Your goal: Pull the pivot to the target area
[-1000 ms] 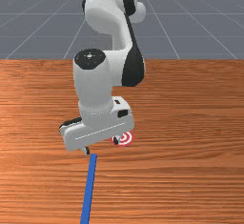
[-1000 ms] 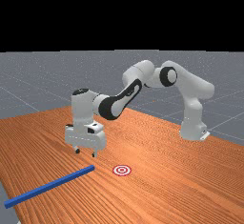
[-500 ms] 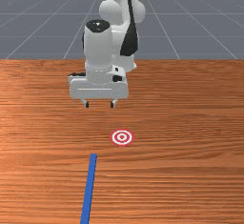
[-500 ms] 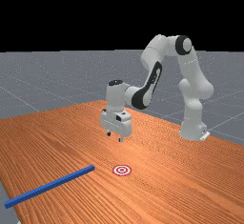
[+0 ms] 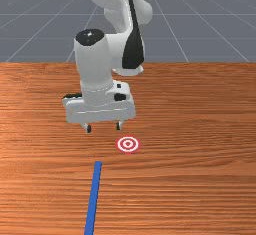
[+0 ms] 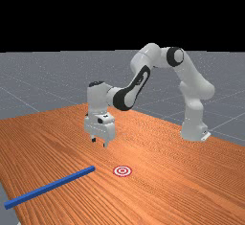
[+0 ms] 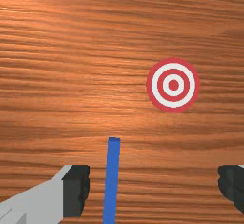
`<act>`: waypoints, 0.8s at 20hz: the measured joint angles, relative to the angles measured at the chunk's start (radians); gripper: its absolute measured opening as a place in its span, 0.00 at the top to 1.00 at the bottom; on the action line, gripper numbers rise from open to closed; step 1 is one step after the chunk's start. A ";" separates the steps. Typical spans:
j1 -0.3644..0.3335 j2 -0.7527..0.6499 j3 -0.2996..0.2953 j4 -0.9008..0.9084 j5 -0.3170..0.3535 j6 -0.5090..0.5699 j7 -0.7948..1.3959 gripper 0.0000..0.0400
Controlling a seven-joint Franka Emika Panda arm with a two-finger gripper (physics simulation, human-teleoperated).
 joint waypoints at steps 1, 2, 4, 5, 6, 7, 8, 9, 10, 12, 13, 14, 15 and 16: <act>0.001 0.000 0.000 -0.001 0.000 0.000 0.000 0.00; 0.001 0.000 0.000 -0.001 0.000 0.000 0.000 0.00; 0.045 0.190 -0.010 0.339 -0.007 -0.078 -0.010 0.00; 0.035 0.152 -0.007 0.266 -0.007 -0.045 -0.006 0.00; 0.001 0.000 0.000 -0.001 0.000 0.000 0.000 0.00; 0.047 0.192 -0.011 0.348 -0.007 -0.106 -0.009 0.00; 0.044 0.182 -0.010 0.329 -0.007 -0.102 -0.008 0.00; 0.001 0.000 0.000 -0.001 0.000 0.000 0.000 0.00; 0.001 0.000 0.000 -0.001 0.000 0.000 0.000 0.00; 0.025 0.110 -0.003 0.198 -0.010 -0.088 -0.018 0.00; 0.035 0.148 -0.006 0.264 -0.012 -0.116 -0.016 0.00; 0.067 0.145 -0.044 0.257 -0.058 -0.102 0.039 0.00; 0.067 0.151 -0.044 0.256 -0.058 -0.095 0.039 0.00; 0.068 0.153 -0.043 0.254 -0.057 -0.095 0.041 0.00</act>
